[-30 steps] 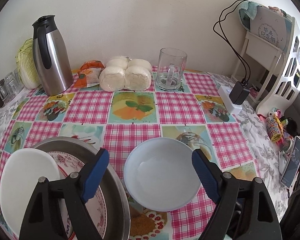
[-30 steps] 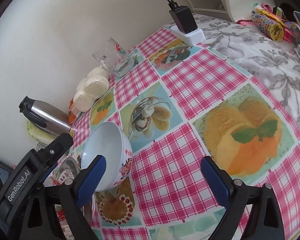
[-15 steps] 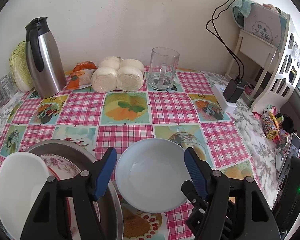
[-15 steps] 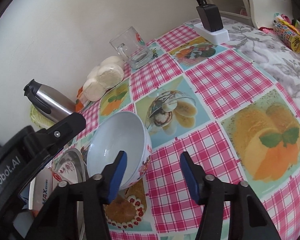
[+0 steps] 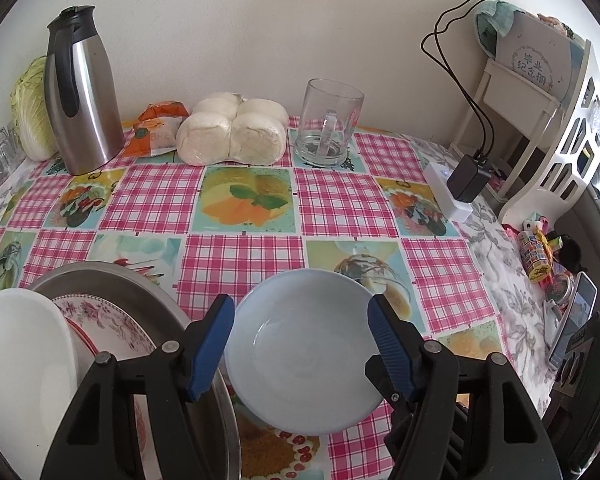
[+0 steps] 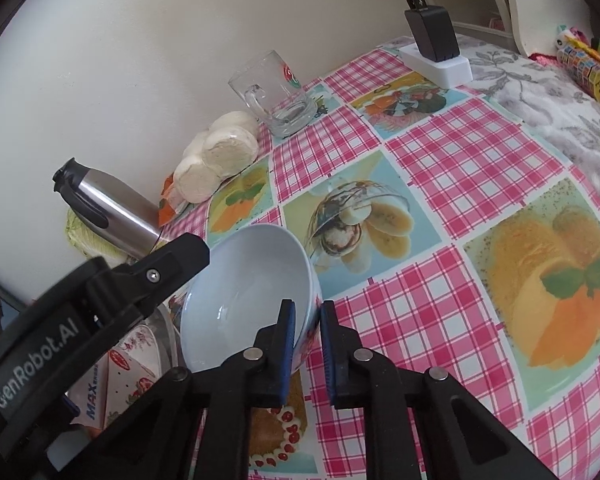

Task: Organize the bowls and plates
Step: 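Close both tools on the pale round bowl's rim, then lift the pale round bowl with both tools and carry it over the basin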

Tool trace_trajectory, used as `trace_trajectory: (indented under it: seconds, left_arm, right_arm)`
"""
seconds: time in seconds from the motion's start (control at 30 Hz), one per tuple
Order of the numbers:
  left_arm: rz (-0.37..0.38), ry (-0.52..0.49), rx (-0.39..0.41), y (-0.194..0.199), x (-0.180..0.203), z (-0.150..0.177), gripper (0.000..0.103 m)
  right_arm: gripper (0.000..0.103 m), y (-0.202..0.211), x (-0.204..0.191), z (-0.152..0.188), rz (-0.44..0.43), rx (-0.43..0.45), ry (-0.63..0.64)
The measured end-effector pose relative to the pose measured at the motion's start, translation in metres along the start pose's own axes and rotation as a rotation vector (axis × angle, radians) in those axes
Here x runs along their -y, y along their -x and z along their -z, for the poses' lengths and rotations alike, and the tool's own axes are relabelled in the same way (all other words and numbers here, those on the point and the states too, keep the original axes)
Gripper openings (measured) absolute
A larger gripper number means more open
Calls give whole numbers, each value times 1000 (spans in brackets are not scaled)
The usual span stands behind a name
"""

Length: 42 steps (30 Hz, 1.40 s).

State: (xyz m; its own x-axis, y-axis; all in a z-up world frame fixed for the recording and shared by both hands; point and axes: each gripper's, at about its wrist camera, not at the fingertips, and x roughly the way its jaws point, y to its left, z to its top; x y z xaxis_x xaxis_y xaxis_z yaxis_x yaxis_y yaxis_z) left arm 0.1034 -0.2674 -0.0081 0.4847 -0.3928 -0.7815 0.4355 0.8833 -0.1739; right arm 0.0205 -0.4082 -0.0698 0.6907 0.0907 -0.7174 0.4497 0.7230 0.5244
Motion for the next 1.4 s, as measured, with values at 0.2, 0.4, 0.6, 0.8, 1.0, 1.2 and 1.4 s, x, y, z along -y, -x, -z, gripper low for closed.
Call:
trace_trajectory:
  seconds: [0.2,0.4,0.6,0.8,1.0,1.2,1.4]
  left_arm:
    - [11,-8,-11,-2,3,0,71]
    - [21,-20,-31,-6,7,3,71]
    - [11,-47,-70,-17,14,9,71]
    - [16,-52,-95,-25,16,14,54]
    - [13,-58,-121,-36,18,20,39]
    - [-3,-54,-119,-40,15,23,30]
    - [-17,-69,-128,-45,16,25,24]
  right_arm:
    - [9,8,12,-5,4,10,-15]
    - [8,14,27,-11,5,12,-43]
    - [8,18,36,-13,8,17,-63]
    - [8,16,42,-13,13,7,-78]
    - [8,12,44,-11,24,-8,-82]
    - [8,5,41,-8,29,-23,-73]
    - [8,-5,44,-3,30,-56,-82]
